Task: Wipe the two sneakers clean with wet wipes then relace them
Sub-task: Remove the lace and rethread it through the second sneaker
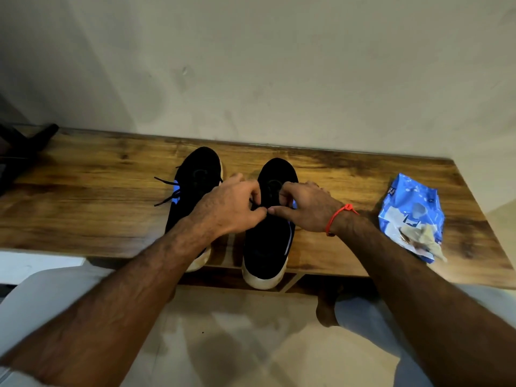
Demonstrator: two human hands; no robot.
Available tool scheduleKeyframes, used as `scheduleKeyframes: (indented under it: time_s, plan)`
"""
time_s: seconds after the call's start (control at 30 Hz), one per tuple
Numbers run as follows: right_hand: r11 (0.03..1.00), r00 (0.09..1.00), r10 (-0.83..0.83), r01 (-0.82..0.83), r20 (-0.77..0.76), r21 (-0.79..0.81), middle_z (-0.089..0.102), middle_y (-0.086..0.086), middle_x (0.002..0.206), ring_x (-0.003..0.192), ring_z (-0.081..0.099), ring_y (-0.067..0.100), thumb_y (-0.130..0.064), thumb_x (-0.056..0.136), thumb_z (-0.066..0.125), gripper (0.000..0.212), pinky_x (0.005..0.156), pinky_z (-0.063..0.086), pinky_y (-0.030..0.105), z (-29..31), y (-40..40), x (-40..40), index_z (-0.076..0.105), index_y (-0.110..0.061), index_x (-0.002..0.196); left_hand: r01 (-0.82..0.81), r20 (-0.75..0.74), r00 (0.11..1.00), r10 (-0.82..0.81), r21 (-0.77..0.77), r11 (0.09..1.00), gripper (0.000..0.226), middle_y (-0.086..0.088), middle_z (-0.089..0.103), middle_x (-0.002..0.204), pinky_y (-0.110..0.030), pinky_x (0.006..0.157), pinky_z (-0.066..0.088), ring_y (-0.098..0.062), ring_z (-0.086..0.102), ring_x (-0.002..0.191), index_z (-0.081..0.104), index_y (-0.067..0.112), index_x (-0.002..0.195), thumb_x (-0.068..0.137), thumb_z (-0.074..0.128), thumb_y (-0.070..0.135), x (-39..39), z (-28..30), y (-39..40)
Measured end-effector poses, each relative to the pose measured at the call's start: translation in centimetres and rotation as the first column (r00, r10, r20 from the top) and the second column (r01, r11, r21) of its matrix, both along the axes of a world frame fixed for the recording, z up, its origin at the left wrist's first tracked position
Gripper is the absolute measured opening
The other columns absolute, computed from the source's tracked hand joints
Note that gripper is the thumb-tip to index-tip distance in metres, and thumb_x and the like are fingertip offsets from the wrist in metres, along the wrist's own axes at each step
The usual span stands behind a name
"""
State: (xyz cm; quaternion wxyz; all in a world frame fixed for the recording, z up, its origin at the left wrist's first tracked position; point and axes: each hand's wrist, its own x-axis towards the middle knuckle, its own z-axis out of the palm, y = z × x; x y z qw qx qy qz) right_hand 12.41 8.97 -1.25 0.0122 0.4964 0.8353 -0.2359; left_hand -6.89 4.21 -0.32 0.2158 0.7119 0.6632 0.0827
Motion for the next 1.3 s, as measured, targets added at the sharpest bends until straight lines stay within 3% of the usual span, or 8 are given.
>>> scheduleKeyframes:
  time_s: [0.43, 0.6, 0.87, 1.0, 1.1, 1.17, 1.23, 1.3]
  plan:
    - [0.882, 0.890, -0.423, 0.361, -0.170, -0.304, 0.049, 0.001, 0.064, 0.061, 0.045, 0.014, -0.029, 0.092, 0.064, 0.030, 0.057, 0.040, 0.030, 1.6, -0.4, 1.1, 0.054, -0.014, 0.068, -0.233, 0.361, 0.905, 0.224, -0.020, 0.972, 0.029, -0.008, 0.066, 0.086, -0.024, 0.038, 0.048, -0.022, 0.070, 0.057, 0.048, 0.026, 0.107, 0.093, 0.071, 0.015, 0.0, -1.8, -0.3]
    - [0.867, 0.916, -0.379, 0.303, -0.130, -0.394, 0.046, -0.002, 0.062, 0.057, 0.042, 0.011, -0.030, 0.093, 0.064, 0.029, 0.050, 0.034, 0.023, 2.0, -0.9, 1.3, 0.053, -0.016, 0.070, -0.173, 0.267, 0.943, 0.198, -0.113, 0.978, 0.033, -0.007, 0.066, 0.094, -0.034, 0.047, 0.056, -0.020, 0.072, 0.065, 0.046, 0.030, 0.111, 0.092, 0.072, 0.020, -0.5, -1.7, -0.3]
    - [0.878, 0.938, -0.319, 0.237, -0.138, -0.416, 0.048, -0.001, 0.065, 0.063, 0.044, 0.013, -0.028, 0.088, 0.068, 0.020, 0.057, 0.037, 0.030, 2.3, -1.3, 0.8, 0.055, -0.017, 0.078, 0.155, -0.122, 0.984, -0.130, 0.225, 0.962, 0.026, 0.010, 0.048, 0.125, -0.030, 0.074, 0.048, -0.013, 0.053, 0.114, 0.060, 0.034, 0.118, 0.095, 0.067, 0.041, 2.7, -1.5, -1.3]
    - [0.869, 0.934, -0.334, 0.256, -0.122, -0.423, 0.052, 0.003, 0.072, 0.070, 0.047, 0.017, -0.028, 0.087, 0.068, 0.019, 0.060, 0.037, 0.030, 2.7, -1.3, 1.0, 0.059, -0.014, 0.079, -0.037, 0.099, 0.995, 0.020, 0.177, 0.984, 0.011, 0.015, 0.062, 0.105, -0.025, 0.072, 0.045, -0.005, 0.057, 0.101, 0.072, 0.030, 0.097, 0.089, 0.074, 0.039, 2.9, -1.0, -0.6]
    - [0.851, 0.912, -0.382, 0.283, -0.150, -0.443, 0.058, 0.003, 0.080, 0.078, 0.051, 0.017, -0.023, 0.087, 0.067, 0.016, 0.062, 0.037, 0.030, 3.1, -1.1, 1.5, 0.064, -0.011, 0.078, -0.390, 0.594, 0.611, 0.523, -0.350, 0.852, 0.010, 0.006, 0.073, 0.091, -0.023, 0.053, 0.046, -0.008, 0.064, 0.076, 0.075, 0.021, 0.090, 0.085, 0.081, 0.026, 1.7, -0.5, 0.5]
    - [0.847, 0.906, -0.386, 0.272, -0.177, -0.457, 0.060, 0.000, 0.080, 0.080, 0.053, 0.016, -0.021, 0.087, 0.067, 0.015, 0.064, 0.038, 0.029, 3.3, -1.1, 1.6, 0.067, -0.009, 0.077, -0.424, 0.636, 0.319, 0.702, -0.567, 0.706, 0.008, 0.000, 0.073, 0.092, -0.020, 0.041, 0.034, -0.011, 0.060, 0.064, 0.072, 0.018, 0.097, 0.090, 0.076, 0.015, 1.2, -0.3, 0.6]
    - [0.852, 0.911, -0.371, 0.259, -0.178, -0.455, 0.061, -0.001, 0.080, 0.079, 0.054, 0.014, -0.020, 0.087, 0.067, 0.015, 0.064, 0.039, 0.028, 3.3, -1.1, 1.4, 0.067, -0.009, 0.076, -0.424, 0.674, 0.441, 0.592, -0.425, 0.800, 0.027, 0.002, 0.071, 0.107, -0.021, 0.051, 0.045, -0.011, 0.063, 0.077, 0.070, 0.026, 0.111, 0.092, 0.068, 0.007, 1.2, -0.3, 0.6]
    - [0.861, 0.917, -0.361, 0.258, -0.168, -0.439, 0.060, -0.001, 0.079, 0.076, 0.053, 0.013, -0.019, 0.088, 0.067, 0.015, 0.061, 0.037, 0.027, 3.3, -1.1, 1.1, 0.066, -0.008, 0.077, -0.276, 0.516, 0.816, 0.260, -0.048, 0.960, 0.042, 0.012, 0.060, 0.124, -0.026, 0.078, 0.051, -0.009, 0.059, 0.099, 0.066, 0.037, 0.126, 0.090, 0.065, 0.015, 1.5, -0.3, 0.3]
